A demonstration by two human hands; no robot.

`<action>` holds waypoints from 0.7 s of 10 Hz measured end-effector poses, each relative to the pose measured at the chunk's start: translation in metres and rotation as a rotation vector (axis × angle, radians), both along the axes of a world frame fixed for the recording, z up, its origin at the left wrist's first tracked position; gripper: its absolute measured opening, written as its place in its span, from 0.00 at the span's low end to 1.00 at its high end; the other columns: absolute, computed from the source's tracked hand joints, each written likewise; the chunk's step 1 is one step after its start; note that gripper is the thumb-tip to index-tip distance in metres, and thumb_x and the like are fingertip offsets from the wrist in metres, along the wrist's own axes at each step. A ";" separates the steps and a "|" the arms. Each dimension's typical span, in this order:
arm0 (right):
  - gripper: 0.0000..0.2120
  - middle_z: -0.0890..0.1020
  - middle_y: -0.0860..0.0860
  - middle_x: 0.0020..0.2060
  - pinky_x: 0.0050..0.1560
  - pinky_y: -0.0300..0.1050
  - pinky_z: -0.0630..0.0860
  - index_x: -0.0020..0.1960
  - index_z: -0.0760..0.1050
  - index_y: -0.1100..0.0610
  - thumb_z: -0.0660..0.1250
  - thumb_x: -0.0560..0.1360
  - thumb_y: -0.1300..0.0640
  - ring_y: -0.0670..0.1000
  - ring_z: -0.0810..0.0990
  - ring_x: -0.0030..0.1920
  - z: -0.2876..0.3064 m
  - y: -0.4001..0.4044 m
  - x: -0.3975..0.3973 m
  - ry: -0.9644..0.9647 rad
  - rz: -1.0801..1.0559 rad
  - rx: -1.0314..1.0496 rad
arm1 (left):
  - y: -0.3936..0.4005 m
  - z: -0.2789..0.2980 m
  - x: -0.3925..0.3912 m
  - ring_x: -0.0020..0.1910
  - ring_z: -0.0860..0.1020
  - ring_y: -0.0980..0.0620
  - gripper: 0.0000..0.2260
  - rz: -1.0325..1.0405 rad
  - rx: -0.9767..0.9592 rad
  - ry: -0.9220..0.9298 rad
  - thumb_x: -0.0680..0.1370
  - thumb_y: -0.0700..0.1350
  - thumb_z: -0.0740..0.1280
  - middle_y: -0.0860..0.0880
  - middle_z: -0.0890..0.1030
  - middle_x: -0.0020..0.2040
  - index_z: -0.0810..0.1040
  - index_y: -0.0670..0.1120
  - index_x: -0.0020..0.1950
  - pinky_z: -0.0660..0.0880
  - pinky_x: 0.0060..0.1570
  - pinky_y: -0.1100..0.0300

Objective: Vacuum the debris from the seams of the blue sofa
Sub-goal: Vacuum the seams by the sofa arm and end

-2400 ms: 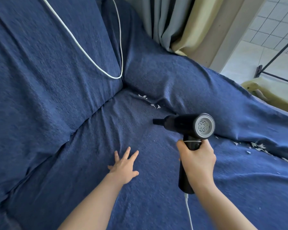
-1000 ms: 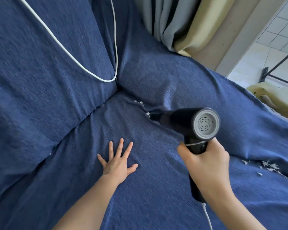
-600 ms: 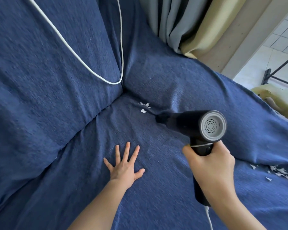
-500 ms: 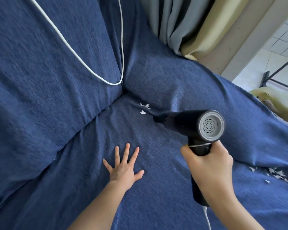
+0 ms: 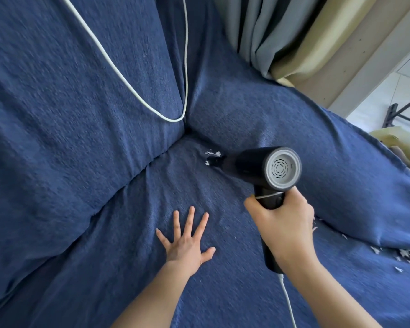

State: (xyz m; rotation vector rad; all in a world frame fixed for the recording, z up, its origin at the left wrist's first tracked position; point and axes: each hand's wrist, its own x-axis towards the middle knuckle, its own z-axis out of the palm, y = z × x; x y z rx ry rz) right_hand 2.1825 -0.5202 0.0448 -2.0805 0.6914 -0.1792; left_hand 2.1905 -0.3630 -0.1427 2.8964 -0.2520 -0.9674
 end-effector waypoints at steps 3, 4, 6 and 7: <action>0.12 0.76 0.47 0.27 0.35 0.45 0.70 0.34 0.69 0.52 0.73 0.67 0.53 0.49 0.75 0.32 0.005 0.012 0.011 -0.020 0.049 0.001 | 0.000 0.002 0.001 0.71 0.24 0.40 0.38 0.007 -0.017 0.014 0.77 0.69 0.52 0.54 0.22 0.72 0.25 0.63 0.71 0.38 0.62 0.22; 0.11 0.77 0.47 0.29 0.38 0.46 0.70 0.38 0.72 0.54 0.73 0.68 0.52 0.46 0.75 0.35 0.013 0.006 0.017 -0.027 0.009 -0.005 | 0.000 0.002 0.001 0.71 0.24 0.40 0.38 0.006 -0.017 0.014 0.77 0.69 0.53 0.54 0.22 0.72 0.25 0.63 0.71 0.38 0.62 0.22; 0.10 0.82 0.53 0.33 0.41 0.49 0.74 0.41 0.74 0.55 0.73 0.67 0.51 0.58 0.81 0.40 0.021 -0.022 0.019 -0.022 -0.066 -0.048 | 0.000 0.001 0.002 0.71 0.24 0.40 0.39 0.009 -0.014 0.025 0.77 0.69 0.53 0.54 0.20 0.71 0.24 0.63 0.70 0.37 0.62 0.23; 0.10 0.82 0.52 0.33 0.39 0.49 0.73 0.39 0.73 0.54 0.72 0.67 0.51 0.56 0.80 0.40 0.023 -0.023 0.019 0.003 -0.049 -0.057 | 0.000 0.000 0.003 0.72 0.24 0.40 0.39 0.008 -0.007 0.021 0.76 0.70 0.53 0.54 0.20 0.70 0.23 0.63 0.69 0.38 0.62 0.22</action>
